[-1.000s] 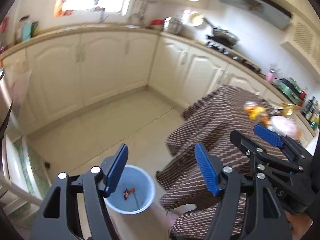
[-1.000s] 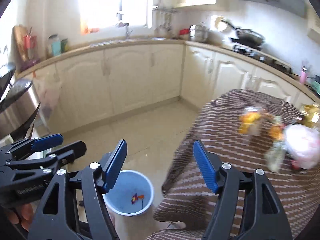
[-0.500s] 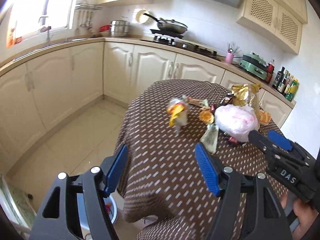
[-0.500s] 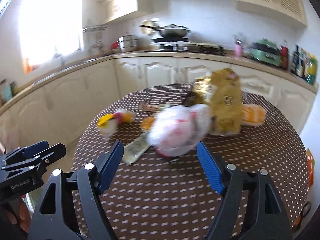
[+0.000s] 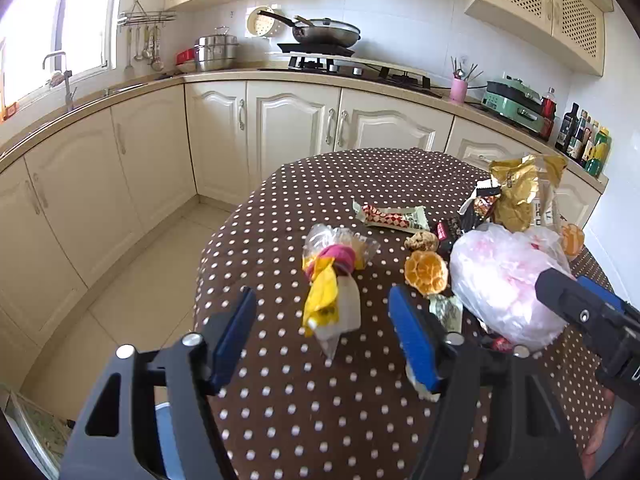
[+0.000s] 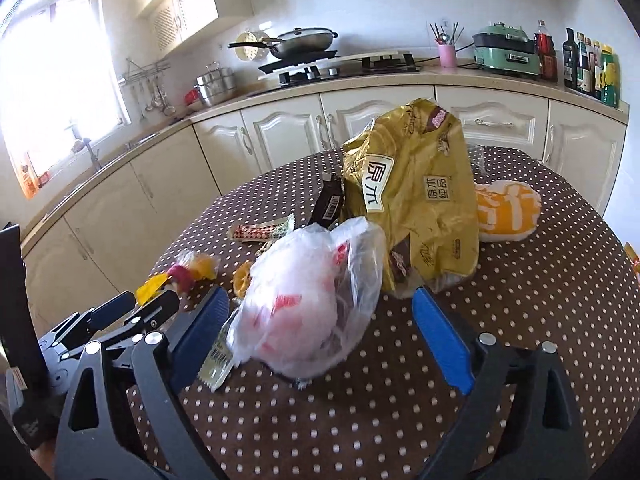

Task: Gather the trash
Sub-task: 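Grasp the white plastic bag with the right tool while the left grasps a yellow wrapper, then carry both items over the blue bin and open both tools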

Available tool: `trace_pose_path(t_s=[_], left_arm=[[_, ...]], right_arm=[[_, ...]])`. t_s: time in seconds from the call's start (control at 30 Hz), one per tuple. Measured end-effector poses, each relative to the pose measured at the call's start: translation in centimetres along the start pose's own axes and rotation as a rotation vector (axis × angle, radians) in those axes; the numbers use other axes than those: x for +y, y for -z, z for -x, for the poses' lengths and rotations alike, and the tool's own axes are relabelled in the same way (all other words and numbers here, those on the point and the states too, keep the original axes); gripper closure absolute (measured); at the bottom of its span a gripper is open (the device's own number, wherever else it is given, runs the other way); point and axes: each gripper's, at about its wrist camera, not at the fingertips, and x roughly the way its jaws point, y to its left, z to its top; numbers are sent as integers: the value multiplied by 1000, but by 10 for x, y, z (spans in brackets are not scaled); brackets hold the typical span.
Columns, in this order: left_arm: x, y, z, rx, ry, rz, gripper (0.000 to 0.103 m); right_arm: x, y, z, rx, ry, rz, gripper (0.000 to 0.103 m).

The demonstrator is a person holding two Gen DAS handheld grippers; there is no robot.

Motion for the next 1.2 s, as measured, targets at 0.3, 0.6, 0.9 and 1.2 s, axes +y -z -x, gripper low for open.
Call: trace_pose_path(t_s=[0.3,0.6,0.9,1.2], left_arm=[[-1,2,7,-13,124,26,94],[12,11,77,-126,165,64,94],[66,37,140,-197,86,139,94],[164,111,149,-100,-59,305,94]], right_arm=[[8,0,-16,59,-24,37,64],[18,-7,38,-37,-132,25,66],[97,-8,69,-53,-327,138,66],[215,65,15,131,-430,348,66]])
